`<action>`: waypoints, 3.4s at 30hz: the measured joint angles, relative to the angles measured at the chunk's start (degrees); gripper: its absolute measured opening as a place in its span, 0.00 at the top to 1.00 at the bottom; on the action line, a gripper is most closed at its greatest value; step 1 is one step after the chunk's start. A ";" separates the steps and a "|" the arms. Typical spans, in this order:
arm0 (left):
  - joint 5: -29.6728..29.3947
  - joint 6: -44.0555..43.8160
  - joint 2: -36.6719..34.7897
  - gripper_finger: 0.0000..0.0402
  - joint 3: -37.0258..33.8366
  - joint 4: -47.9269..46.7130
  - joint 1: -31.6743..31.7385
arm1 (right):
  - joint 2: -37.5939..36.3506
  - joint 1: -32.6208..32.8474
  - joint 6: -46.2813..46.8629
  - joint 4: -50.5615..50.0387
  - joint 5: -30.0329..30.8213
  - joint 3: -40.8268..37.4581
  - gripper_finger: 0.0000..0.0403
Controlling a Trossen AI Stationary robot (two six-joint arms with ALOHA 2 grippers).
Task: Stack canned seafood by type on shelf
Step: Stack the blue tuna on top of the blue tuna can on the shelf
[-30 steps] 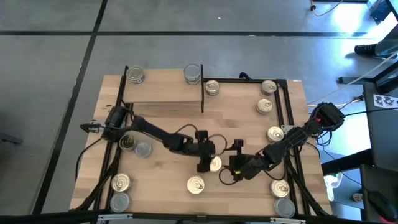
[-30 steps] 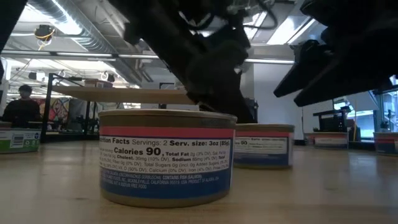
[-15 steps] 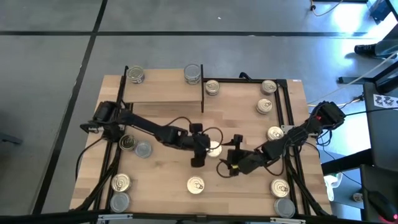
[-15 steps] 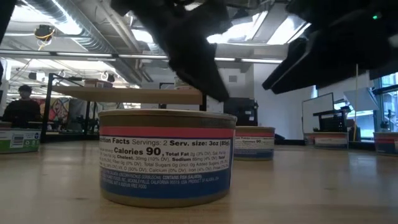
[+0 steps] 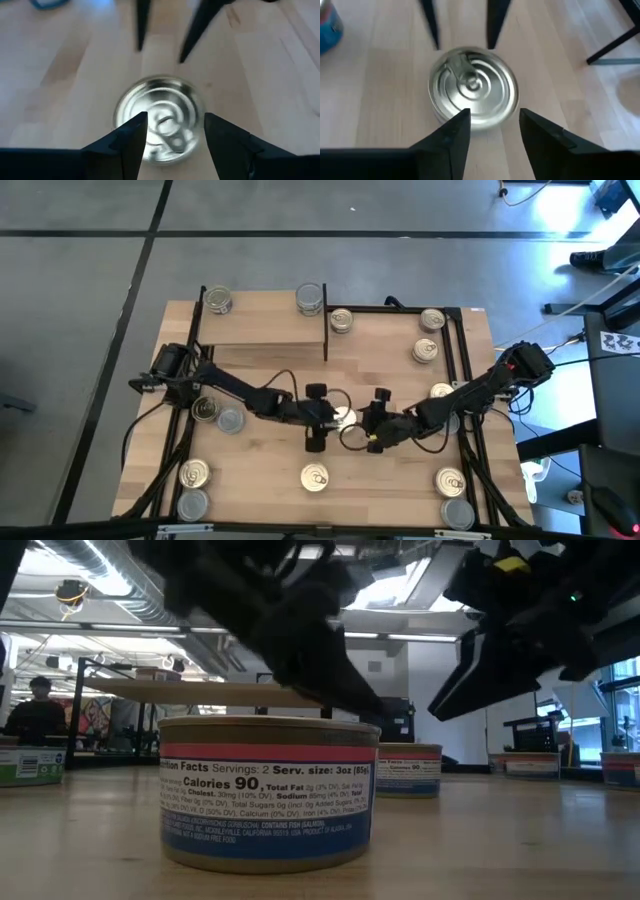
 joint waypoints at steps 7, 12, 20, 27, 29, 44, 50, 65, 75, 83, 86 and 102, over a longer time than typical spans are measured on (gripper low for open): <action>2.67 -1.53 1.04 0.52 -4.76 10.41 3.05 | 0.00 -0.04 0.41 -3.27 1.11 -0.02 0.59; 3.40 -0.32 1.89 0.52 -4.86 9.03 2.48 | 0.00 -0.04 0.41 -3.06 1.24 -0.02 0.59; 3.30 -0.95 -1.39 0.76 -4.05 4.60 2.48 | 0.00 -0.04 0.41 -3.08 0.90 -0.02 0.59; 3.89 -1.20 0.06 0.99 -1.31 0.76 2.50 | -0.01 -0.04 0.41 -3.12 0.87 -0.02 0.59; 3.97 -0.61 0.77 0.98 -0.76 -0.42 2.50 | -0.02 -0.04 0.41 -3.04 0.87 -0.02 0.59; 3.97 -1.17 3.14 0.98 -0.91 -0.09 2.50 | -0.02 -0.04 0.39 -3.50 0.77 -0.02 0.59; 3.95 -0.73 3.20 0.99 -1.14 -1.66 2.50 | -0.02 -0.04 0.37 -3.01 0.76 -0.02 0.59; 3.97 -1.28 3.35 0.99 -6.52 7.44 2.50 | -0.02 0.00 -3.01 -2.43 -0.82 -0.02 0.54; 3.97 -0.37 3.37 0.99 -6.60 7.48 2.50 | -0.02 1.71 -13.54 -0.97 -1.21 -0.02 0.17; 3.99 -0.15 3.37 0.99 -6.65 7.52 2.50 | 2.99 3.51 -29.99 6.28 -1.93 0.02 0.05; 3.99 -0.15 3.37 0.99 -6.67 7.55 2.50 | 5.81 3.48 -34.88 8.11 -1.40 0.02 0.07; 4.02 -0.22 3.37 0.99 -6.67 7.59 2.57 | 13.81 2.96 -50.30 9.76 7.45 0.11 0.15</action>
